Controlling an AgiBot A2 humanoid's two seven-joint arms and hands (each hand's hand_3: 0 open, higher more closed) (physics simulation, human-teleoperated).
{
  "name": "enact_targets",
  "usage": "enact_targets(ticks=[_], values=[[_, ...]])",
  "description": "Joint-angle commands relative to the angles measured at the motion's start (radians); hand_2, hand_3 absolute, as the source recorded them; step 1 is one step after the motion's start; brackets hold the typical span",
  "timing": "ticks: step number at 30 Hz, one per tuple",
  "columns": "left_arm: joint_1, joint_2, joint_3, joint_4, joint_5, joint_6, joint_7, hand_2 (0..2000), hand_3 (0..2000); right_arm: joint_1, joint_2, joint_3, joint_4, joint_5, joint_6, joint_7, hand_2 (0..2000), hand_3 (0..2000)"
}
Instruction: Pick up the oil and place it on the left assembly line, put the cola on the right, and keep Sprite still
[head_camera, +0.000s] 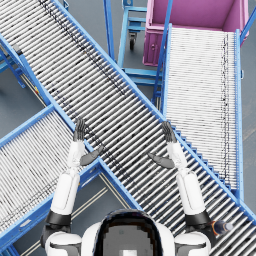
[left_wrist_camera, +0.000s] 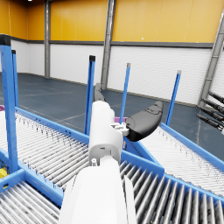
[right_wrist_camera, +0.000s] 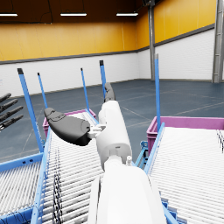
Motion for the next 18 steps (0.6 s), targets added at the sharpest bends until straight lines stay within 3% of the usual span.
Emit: enact_targets(ticks=[1, 18], values=[[0.0, 0.0, 0.0, 0.0, 0.0, 0.0, 0.0, 0, 0, 0.0, 0.0, 0.0, 0.0, 0.0, 0.0, 0.0, 0, 0], [0.0, 0.0, 0.0, 0.0, 0.0, 0.0, 0.0, 0, 0, 0.0, 0.0, 0.0, 0.0, 0.0, 0.0, 0.0, 0, 0]])
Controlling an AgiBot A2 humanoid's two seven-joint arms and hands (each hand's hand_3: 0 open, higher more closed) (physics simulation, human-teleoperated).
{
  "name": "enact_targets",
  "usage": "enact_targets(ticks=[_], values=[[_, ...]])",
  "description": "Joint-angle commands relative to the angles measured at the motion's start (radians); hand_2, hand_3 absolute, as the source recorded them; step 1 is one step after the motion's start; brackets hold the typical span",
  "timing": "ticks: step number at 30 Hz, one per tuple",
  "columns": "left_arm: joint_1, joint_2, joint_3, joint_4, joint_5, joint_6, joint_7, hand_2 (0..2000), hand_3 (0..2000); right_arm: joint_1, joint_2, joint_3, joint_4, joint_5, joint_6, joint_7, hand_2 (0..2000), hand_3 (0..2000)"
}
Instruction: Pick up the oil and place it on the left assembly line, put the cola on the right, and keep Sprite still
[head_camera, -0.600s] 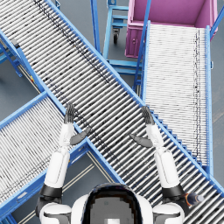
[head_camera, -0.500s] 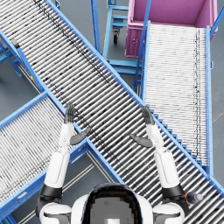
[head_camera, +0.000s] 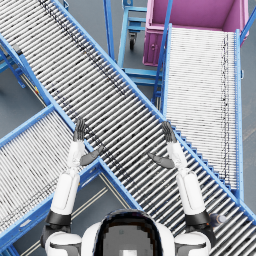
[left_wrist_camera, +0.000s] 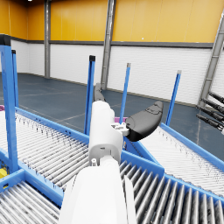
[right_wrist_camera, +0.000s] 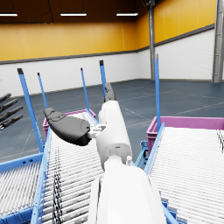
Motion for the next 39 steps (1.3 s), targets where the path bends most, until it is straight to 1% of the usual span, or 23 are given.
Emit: enact_targets(ticks=[1, 39], values=[[0.0, 0.0, 0.0, 0.0, 0.0, 0.0, 0.0, 0, 0, 0.0, 0.0, 0.0, 0.0, 0.0, 0.0, 0.0, 0, 0], [0.0, 0.0, 0.0, 0.0, 0.0, 0.0, 0.0, 0, 0, 0.0, 0.0, 0.0, 0.0, 0.0, 0.0, 0.0, 0, 0]])
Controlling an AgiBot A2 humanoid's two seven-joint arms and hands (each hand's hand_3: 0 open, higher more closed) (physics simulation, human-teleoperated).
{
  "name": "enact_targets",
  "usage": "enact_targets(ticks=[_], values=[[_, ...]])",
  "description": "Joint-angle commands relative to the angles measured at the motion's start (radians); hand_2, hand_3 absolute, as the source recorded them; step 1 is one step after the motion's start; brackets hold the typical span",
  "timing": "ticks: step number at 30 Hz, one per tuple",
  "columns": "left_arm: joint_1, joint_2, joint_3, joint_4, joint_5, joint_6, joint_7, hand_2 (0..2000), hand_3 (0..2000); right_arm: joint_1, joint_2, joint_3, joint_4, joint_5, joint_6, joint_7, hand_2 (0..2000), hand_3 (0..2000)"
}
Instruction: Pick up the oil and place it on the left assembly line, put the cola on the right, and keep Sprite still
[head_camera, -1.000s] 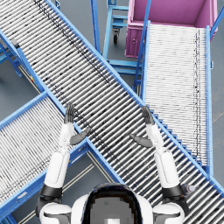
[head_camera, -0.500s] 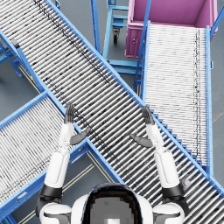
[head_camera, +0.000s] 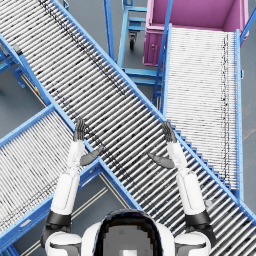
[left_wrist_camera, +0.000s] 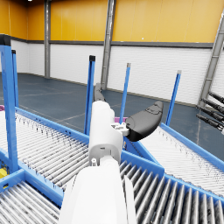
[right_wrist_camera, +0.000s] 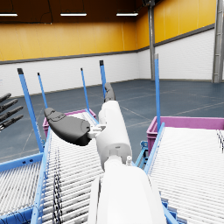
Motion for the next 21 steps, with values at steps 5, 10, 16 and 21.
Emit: enact_targets(ticks=[5, 10, 16, 21], values=[[0.0, 0.0, 0.0, 0.0, 0.0, 0.0, 0.0, 0, 0, 0.0, 0.0, 0.0, 0.0, 0.0, 0.0, 0.0, 0, 0], [0.0, 0.0, 0.0, 0.0, 0.0, 0.0, 0.0, 0, 0, 0.0, 0.0, 0.0, 0.0, 0.0, 0.0, 0.0, 0, 0], [0.0, 0.0, 0.0, 0.0, 0.0, 0.0, 0.0, 0, 0, 0.0, 0.0, 0.0, 0.0, 0.0, 0.0, 0.0, 0, 0], [0.0, 0.0, 0.0, 0.0, 0.0, 0.0, 0.0, 0, 0, 0.0, 0.0, 0.0, 0.0, 0.0, 0.0, 0.0, 0, 0]])
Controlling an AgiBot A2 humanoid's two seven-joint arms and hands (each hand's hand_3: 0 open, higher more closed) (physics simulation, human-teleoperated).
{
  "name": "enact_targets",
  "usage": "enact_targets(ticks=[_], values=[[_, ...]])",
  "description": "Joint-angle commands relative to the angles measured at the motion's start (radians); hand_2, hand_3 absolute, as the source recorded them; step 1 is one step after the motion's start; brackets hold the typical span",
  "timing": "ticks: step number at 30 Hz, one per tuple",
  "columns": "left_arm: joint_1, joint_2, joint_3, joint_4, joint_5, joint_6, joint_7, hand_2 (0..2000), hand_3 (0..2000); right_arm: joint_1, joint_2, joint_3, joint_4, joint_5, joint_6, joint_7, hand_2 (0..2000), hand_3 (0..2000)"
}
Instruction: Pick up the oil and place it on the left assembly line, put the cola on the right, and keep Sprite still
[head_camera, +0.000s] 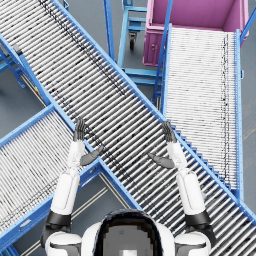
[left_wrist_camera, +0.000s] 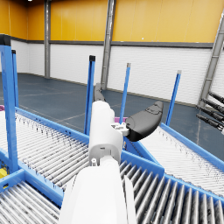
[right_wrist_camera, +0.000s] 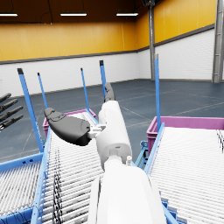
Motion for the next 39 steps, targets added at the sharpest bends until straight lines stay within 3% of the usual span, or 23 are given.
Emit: enact_targets(ticks=[1, 16, 18, 23, 29, 36, 39], values=[[0.0, 0.0, 0.0, 0.0, 0.0, 0.0, 0.0, 0, 0, 0.0, 0.0, 0.0, 0.0, 0.0, 0.0, 0.0, 0, 0], [0.012, 0.007, 0.021, 0.017, 0.0, 0.0, 0.0, 0, 0, 0.011, -0.006, 0.024, -0.024, 0.0, 0.0, 0.0, 0, 0], [0.018, 0.016, 0.002, 0.009, 0.0, -0.049, -0.049, 0, 0, 0.006, -0.01, 0.025, -0.013, 0.0, -0.048, 0.049, 0, 0], [0.062, 0.05, -0.076, -0.053, 0.0, -0.091, -0.091, 0, 0, 0.037, -0.041, -0.059, 0.048, 0.0, -0.09, 0.091, 0, 0], [0.13, 0.077, -0.174, -0.066, 0.0, -0.1, -0.099, 0, 0, 0.065, -0.064, -0.138, 0.074, 0.0, -0.098, 0.1, 0, 0], [0.149, 0.091, -0.226, -0.069, 0.0, -0.101, -0.1, 0, 0, 0.083, -0.081, -0.202, 0.081, 0.0, -0.1, 0.101, 0, 0], [0.163, 0.095, -0.265, -0.052, 0.132, -0.101, -0.101, 0, 0, 0.088, -0.087, -0.213, 0.075, 0.088, -0.1, 0.101, 0, 0]])
